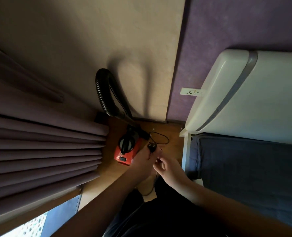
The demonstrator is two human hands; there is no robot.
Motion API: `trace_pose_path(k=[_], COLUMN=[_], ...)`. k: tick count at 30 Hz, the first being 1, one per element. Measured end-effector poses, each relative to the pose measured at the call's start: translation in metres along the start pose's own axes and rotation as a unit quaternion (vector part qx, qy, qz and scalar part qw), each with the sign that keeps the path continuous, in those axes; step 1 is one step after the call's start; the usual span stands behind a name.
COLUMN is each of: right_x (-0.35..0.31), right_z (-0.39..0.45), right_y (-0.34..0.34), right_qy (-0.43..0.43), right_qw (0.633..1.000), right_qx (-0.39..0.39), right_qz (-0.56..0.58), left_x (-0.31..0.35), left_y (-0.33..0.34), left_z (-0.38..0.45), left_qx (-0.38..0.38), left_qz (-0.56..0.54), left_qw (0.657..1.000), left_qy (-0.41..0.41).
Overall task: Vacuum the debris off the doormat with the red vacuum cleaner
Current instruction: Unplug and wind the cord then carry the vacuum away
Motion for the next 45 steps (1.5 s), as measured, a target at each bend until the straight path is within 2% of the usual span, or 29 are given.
trace_pose_path(k=[4,8,12,15,19,23,29,34,38,40,42,45], right_x=[0.028,0.047,0.053,0.046,0.01,-0.036,-0.121,-0.2,-0.234,-0.243,-0.247,-0.248], right_z=[0.021,0.036,0.038,0.037,0.026,0.0,-0.062,-0.101,-0.112,-0.114,-0.115,-0.111], right_y=[0.001,0.002,0.001,-0.001,0.005,0.023,0.058,0.09,0.108,0.115,0.123,0.135], right_qy=[-0.021,-0.098,-0.063,-0.039,-0.024,-0.064,-0.075,-0.033,-0.002,0.001,-0.011,-0.01], right_qw=[0.989,0.958,0.936,0.939,0.973,0.988,0.997,0.998,0.998,0.999,0.998,0.987], right_qx=[-0.067,-0.13,-0.113,-0.079,-0.091,-0.044,-0.008,-0.007,0.008,0.021,0.043,0.077], right_qz=[-0.127,-0.236,-0.327,-0.333,-0.209,-0.135,-0.017,0.049,0.068,0.027,-0.036,-0.142], left_x=[0.001,0.001,-0.002,-0.014,-0.045,-0.07,-0.097,-0.119,-0.127,-0.127,-0.126,-0.128], left_y=[-0.051,-0.091,-0.123,-0.138,-0.138,-0.132,-0.117,-0.111,-0.109,-0.112,-0.117,-0.123], left_z=[-0.028,-0.071,-0.101,-0.116,-0.132,-0.152,-0.195,-0.226,-0.257,-0.271,-0.282,-0.293], left_qx=[0.154,0.193,0.297,0.342,0.313,0.268,0.21,0.212,0.186,0.15,0.106,0.062], left_qz=[-0.149,-0.211,-0.237,-0.255,-0.135,-0.026,0.003,-0.081,-0.157,-0.268,-0.397,-0.479], left_qw=[0.977,0.956,0.92,0.899,0.939,0.963,0.975,0.969,0.965,0.947,0.909,0.874], left_qy=[0.022,0.064,0.092,0.098,0.046,0.014,0.073,0.094,0.096,0.093,0.074,0.044])
Point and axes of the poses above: each hand's wrist, its own z-axis towards the middle knuckle, its own y-axis out of the palm, x = y × z, the point moved 1 cm from there along z, towards the middle knuckle, and after that the axes turned 1 degree about y, right-handed, at the moved point
